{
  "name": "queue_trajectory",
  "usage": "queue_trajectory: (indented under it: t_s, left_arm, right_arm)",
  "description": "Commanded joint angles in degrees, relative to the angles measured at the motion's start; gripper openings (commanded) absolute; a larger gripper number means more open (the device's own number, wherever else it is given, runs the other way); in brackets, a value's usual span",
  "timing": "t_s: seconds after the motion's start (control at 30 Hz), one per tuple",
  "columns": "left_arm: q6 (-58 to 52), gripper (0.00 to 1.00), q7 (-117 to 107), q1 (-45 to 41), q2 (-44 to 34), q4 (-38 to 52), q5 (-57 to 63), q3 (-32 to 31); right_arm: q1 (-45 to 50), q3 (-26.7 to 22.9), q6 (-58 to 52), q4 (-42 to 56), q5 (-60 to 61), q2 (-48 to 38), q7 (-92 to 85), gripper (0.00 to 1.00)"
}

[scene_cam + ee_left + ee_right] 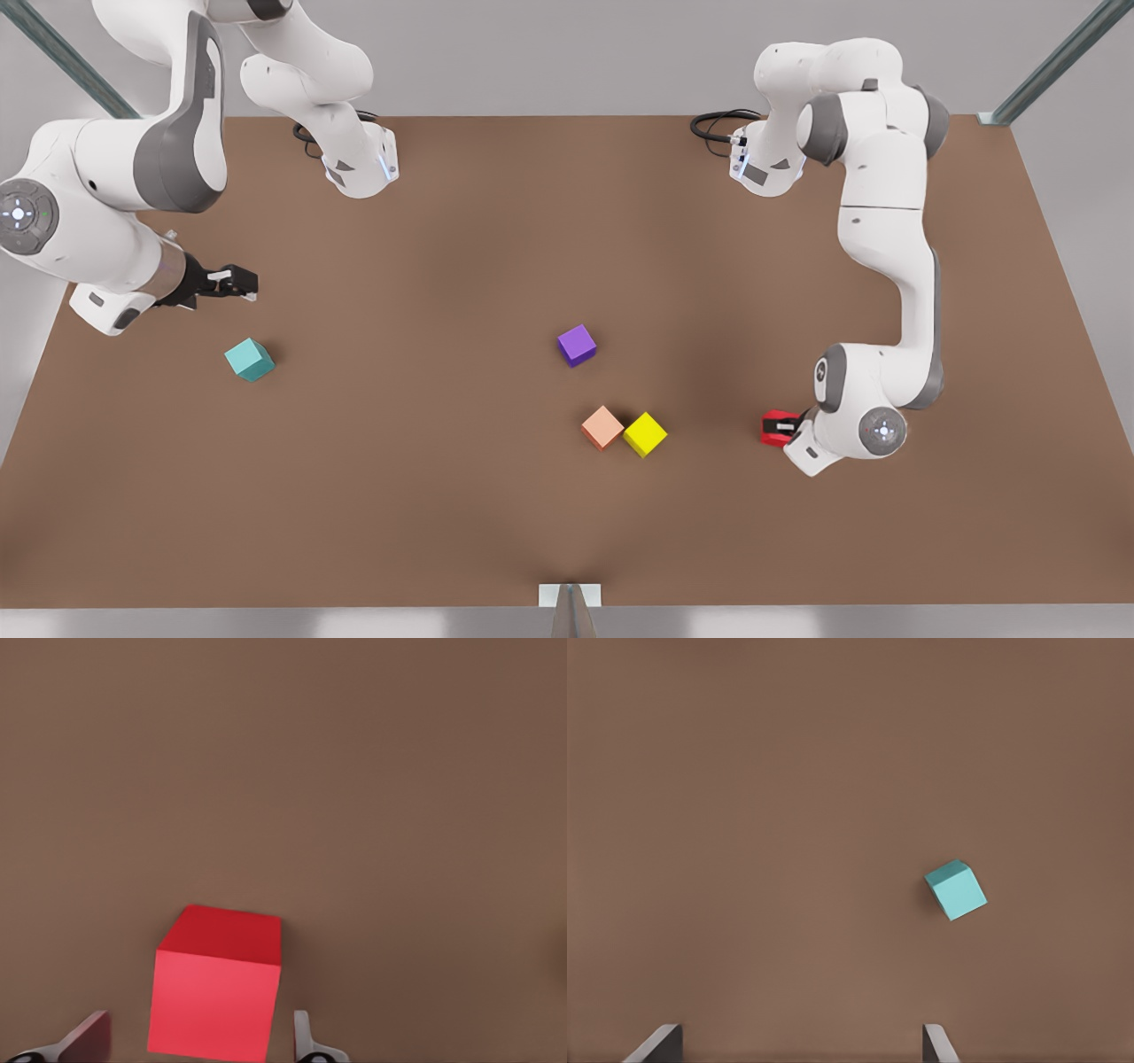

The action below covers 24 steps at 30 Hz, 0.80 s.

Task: Pick up red wooden cube and pass to hand red wooden cube and place in blue wooden cube

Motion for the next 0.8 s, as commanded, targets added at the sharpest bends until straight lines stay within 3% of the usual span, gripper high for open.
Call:
queue_trajectory:
  t_s: [0.0, 0.47, 0.53, 0.67, 0.77]
  left_arm:
    - [1.9, 1.0, 3.8, 0.0, 0.3, -0.4, 0.0, 0.0]
    - [6.7, 0.99, 6.0, -0.2, 5.2, -0.7, 0.1, 0.0]
    - [7.5, 0.59, 5.8, -0.2, 5.2, -0.7, -0.1, -0.1]
    - [6.1, 0.52, 5.3, 0.0, 4.7, -0.1, -6.8, -0.4]
    - [-12.5, 0.52, -4.0, 1.6, 0.4, 4.9, -23.2, -0.8]
  right_arm:
    - [0.0, 0.0, 0.0, -0.1, 0.1, -0.1, 0.0, 1.0]
    - [-0.1, 0.0, 0.1, -0.9, 0.3, -0.1, 0.0, 1.0]
    - [-0.1, -0.1, 0.1, -0.9, 0.3, -0.1, 0.0, 1.0]
    - [0.0, -0.1, 0.1, -0.3, -0.3, -0.6, 0.0, 1.0]
    - [0.8, 0.1, 0.0, -0.3, 0.0, -0.5, 0.0, 1.0]
